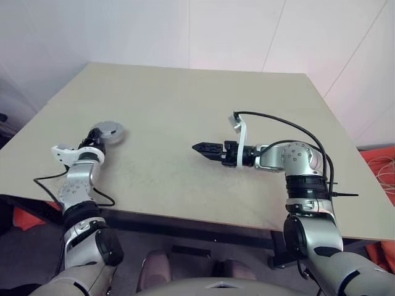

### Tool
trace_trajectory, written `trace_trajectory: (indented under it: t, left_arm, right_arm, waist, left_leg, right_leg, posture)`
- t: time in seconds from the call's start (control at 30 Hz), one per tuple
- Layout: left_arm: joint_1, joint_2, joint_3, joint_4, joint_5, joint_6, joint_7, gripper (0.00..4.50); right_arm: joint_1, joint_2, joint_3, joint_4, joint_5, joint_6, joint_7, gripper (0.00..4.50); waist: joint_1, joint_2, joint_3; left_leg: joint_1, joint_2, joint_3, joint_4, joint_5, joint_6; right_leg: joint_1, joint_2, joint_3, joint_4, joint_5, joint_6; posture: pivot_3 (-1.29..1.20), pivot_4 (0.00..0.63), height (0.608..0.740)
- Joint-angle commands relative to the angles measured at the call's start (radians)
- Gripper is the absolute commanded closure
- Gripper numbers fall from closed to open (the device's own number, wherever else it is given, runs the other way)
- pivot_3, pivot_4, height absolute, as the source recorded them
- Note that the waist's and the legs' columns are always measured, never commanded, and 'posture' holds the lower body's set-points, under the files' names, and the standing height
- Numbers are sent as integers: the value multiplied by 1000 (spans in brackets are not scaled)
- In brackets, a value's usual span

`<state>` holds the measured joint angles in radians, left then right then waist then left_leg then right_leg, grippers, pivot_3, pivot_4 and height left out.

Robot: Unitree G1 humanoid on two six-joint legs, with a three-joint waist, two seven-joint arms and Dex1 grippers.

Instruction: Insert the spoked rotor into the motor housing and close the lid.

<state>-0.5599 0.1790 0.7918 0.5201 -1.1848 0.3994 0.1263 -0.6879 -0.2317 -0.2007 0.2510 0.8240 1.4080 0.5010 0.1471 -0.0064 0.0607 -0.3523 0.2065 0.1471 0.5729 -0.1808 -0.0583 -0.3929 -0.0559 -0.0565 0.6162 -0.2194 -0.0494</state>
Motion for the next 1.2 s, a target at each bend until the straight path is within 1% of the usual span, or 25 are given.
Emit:
trace_trajectory:
  t: [0.03,0.3,0.37,0.47,0.53,0.57,0.6,0.7,0.8,0.9,0.93,1.03,1.07,1.17,1.2]
  left_arm:
    - [-56,5,24,-25,-9,-39,32,2382]
    - [-45,-8,14,-54,16,-38,109,2382]
    - [-38,-15,9,-75,21,-35,133,1659]
    - [-24,-37,4,-143,12,-18,182,905]
    - [-6,-57,5,-198,6,-9,233,148]
    - [2,-67,7,-220,6,-8,259,13]
    - [12,-78,6,-247,4,-4,289,13]
    - [41,-116,4,-330,-12,3,378,13]
    - [74,-163,-12,-430,-43,18,471,13]
    - [119,-187,-46,-518,-46,42,539,13]
    - [145,-180,-78,-548,-25,69,549,13]
    - [220,-114,-204,-611,83,155,510,13]
    - [243,-69,-263,-626,130,191,466,13]
    - [296,184,-581,-675,397,224,146,13]
    - [299,251,-672,-677,478,186,32,13]
  right_arm:
    - [-11,-2,-4,-59,19,4,13,0]
    - [-13,1,-3,-73,19,19,15,0]
    - [-15,0,-2,-73,18,22,16,0]
    - [-16,-1,1,-75,18,27,19,0]
    - [-16,-3,4,-76,17,30,21,0]
    - [-15,-4,6,-77,16,31,22,0]
    - [-15,-5,7,-77,16,32,23,0]
    - [-14,-7,12,-78,15,33,27,0]
    - [-17,-12,22,-78,12,33,35,0]
    - [-17,-20,31,-79,9,31,47,0]
    - [-17,-26,37,-81,6,27,52,0]
    - [-12,-49,62,-91,-6,6,70,0]
    - [-7,-63,77,-102,-17,-15,80,0]
    - [34,-131,143,-165,-78,-146,147,0]
    - [51,-154,166,-183,-106,-206,174,0]
  waist:
    - [2,0,0]
    - [3,-1,0]
    - [3,-1,0]
    - [3,-1,0]
    - [3,-1,0]
    - [3,-1,0]
    - [2,-1,0]
    - [2,-1,0]
    - [3,-1,0]
    - [3,-1,0]
    - [2,-1,0]
    - [2,-1,0]
    - [3,-1,0]
    - [6,-2,0]
    - [11,-2,0]
  left_leg:
    - [0,0,0,0,0,0]
    - [2,0,0,0,0,0]
    - [2,0,0,0,0,0]
    - [2,0,0,0,0,0]
    - [2,0,-1,1,0,0]
    - [2,0,-1,1,0,0]
    - [2,0,-1,1,0,0]
    - [2,0,-1,1,0,0]
    - [2,0,-1,2,0,0]
    - [2,0,-1,3,0,0]
    - [2,0,-1,3,0,0]
    - [3,0,-1,4,0,0]
    - [3,1,-1,4,0,0]
    - [3,1,-1,4,0,0]
    - [2,1,-2,4,0,0]
  right_leg:
    - [0,0,0,0,0,0]
    - [2,0,0,0,0,0]
    - [2,0,0,0,0,1]
    - [2,0,0,0,0,1]
    - [2,0,0,0,0,0]
    - [2,-1,0,0,1,-1]
    - [3,-1,0,0,2,-3]
    - [3,-1,0,0,2,-3]
    - [4,-1,0,1,0,0]
    - [4,-1,0,1,-1,0]
    - [4,-1,0,1,-1,0]
    - [5,-1,0,0,-1,0]
    - [5,-1,0,0,-1,0]
    - [4,0,-2,0,-1,2]
    - [4,0,-2,-1,0,4]
  posture:
    - [0,0,740]
    - [0,0,740]
    - [0,0,740]
    - [0,0,740]
    - [0,0,740]
    - [0,0,740]
    - [0,0,740]
    - [0,0,740]
    - [0,0,740]
    - [0,0,740]
    - [0,0,740]
    - [0,0,740]
    - [0,0,740]
    - [0,0,740]
    - [0,0,740]
